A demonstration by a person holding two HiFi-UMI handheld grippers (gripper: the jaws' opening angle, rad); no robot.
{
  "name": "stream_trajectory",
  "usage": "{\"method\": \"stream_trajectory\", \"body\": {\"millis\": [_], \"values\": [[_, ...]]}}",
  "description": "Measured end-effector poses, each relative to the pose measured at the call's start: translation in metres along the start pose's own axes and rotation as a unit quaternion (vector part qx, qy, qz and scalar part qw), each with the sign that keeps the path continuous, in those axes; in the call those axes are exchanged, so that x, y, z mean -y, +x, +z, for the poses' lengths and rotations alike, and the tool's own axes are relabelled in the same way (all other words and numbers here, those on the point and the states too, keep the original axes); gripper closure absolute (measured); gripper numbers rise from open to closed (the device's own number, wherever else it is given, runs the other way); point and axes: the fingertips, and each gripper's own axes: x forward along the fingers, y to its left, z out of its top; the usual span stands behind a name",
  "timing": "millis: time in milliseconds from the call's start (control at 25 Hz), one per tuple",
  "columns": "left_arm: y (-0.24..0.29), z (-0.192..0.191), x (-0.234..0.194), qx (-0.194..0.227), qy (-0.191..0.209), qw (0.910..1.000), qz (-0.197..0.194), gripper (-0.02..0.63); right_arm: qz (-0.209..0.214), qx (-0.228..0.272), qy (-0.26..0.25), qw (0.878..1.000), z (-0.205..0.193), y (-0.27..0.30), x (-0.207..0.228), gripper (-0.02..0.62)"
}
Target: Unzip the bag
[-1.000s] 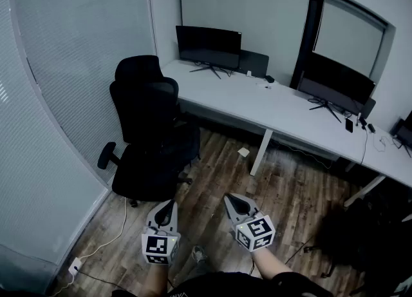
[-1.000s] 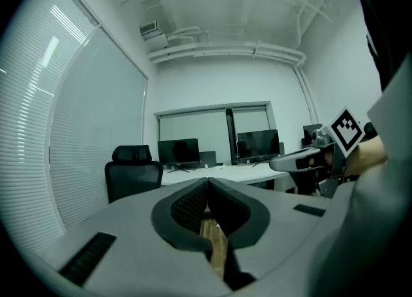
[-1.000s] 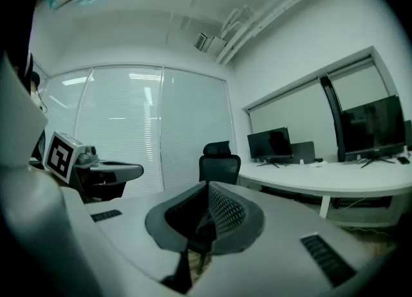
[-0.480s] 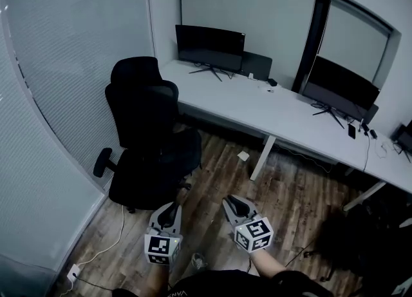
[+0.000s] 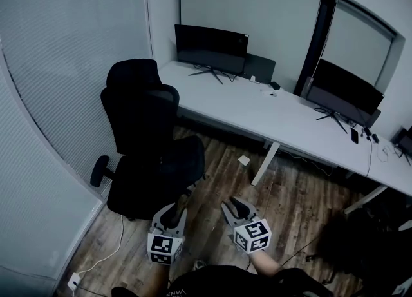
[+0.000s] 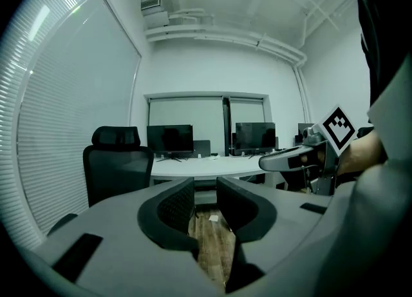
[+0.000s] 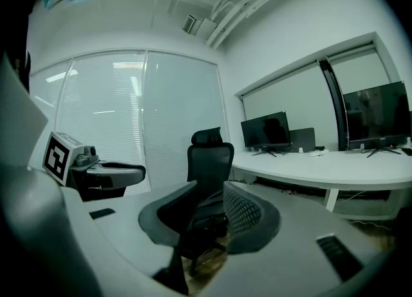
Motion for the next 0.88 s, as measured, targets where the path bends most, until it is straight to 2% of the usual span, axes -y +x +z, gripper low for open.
{"method": "stream_trajectory", "body": {"millis": [200, 480, 880], "values": [[0.018, -0.008, -0.014, -0.024, 0.002, 0.9996, -0.017, 0.479, -0.011, -0.014, 0.002, 1.0, -0.008, 0.023, 0.008, 0.489], [0.051, -0.019, -0.03, -0.029, 0.006, 0.9993, -0.023, 0.468, -0.015, -0.036, 0.005, 0.999, -0.02, 0.053, 0.03, 0.483], [0.105, -0.035, -0.052, -0.053, 0.016, 0.9985, -0.006, 0.415, 0.02, -0.092, -0.015, 0.995, -0.041, 0.123, 0.072, 0.437]]}}
